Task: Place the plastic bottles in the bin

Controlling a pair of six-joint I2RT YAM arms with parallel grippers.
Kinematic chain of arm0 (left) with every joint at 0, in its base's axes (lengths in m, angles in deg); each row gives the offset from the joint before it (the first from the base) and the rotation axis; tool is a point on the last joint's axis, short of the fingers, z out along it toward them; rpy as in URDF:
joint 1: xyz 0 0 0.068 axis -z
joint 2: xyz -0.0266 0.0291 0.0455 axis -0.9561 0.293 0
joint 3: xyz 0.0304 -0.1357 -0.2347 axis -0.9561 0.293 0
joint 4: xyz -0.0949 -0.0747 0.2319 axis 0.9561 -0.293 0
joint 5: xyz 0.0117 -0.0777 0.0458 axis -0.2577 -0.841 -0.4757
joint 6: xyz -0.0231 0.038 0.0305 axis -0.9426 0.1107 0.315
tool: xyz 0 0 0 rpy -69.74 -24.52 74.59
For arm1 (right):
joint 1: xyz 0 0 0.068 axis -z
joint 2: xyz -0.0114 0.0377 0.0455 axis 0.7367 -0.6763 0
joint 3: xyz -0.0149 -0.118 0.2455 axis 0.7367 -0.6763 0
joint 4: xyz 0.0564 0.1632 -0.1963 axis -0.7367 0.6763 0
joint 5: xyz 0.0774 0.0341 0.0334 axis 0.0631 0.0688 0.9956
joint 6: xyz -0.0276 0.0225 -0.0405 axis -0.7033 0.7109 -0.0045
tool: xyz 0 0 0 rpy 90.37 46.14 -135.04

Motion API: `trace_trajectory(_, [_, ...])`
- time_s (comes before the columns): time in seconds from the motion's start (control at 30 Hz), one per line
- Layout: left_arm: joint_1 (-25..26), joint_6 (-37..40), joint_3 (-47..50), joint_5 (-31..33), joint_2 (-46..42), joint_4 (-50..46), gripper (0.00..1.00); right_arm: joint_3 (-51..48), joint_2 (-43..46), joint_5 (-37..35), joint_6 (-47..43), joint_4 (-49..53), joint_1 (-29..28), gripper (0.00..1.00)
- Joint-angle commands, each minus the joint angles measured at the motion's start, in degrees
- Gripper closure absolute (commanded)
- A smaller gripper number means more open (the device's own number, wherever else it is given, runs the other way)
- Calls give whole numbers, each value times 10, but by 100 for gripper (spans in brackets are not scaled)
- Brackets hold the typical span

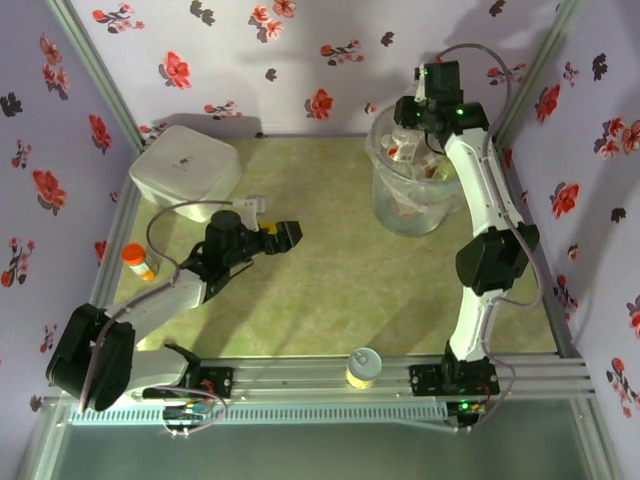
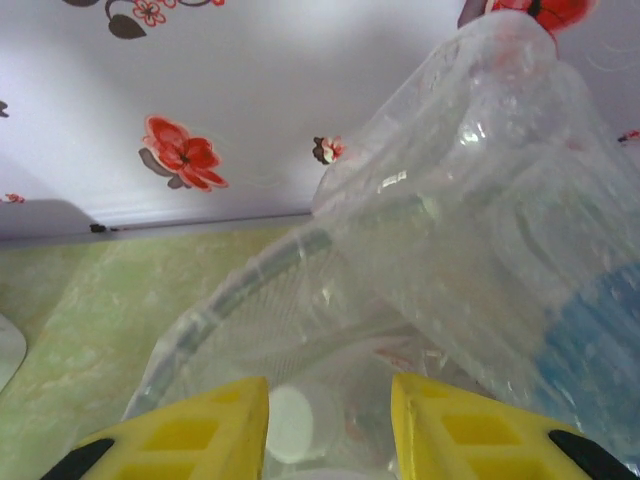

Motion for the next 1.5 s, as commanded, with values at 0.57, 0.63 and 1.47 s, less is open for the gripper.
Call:
trace_trajectory(0.57, [-8,6,-22,-11,24,7,0,231,-21,35,26,197,29,19])
trace_trajectory(0.63, [-8,6,-22,-12,27,8,0,199,-7,32,30,166,41,18])
trace_trajectory(1.47, [-12,4,9,0,-9,-6,0,134,-82,134,54,-2,77,22])
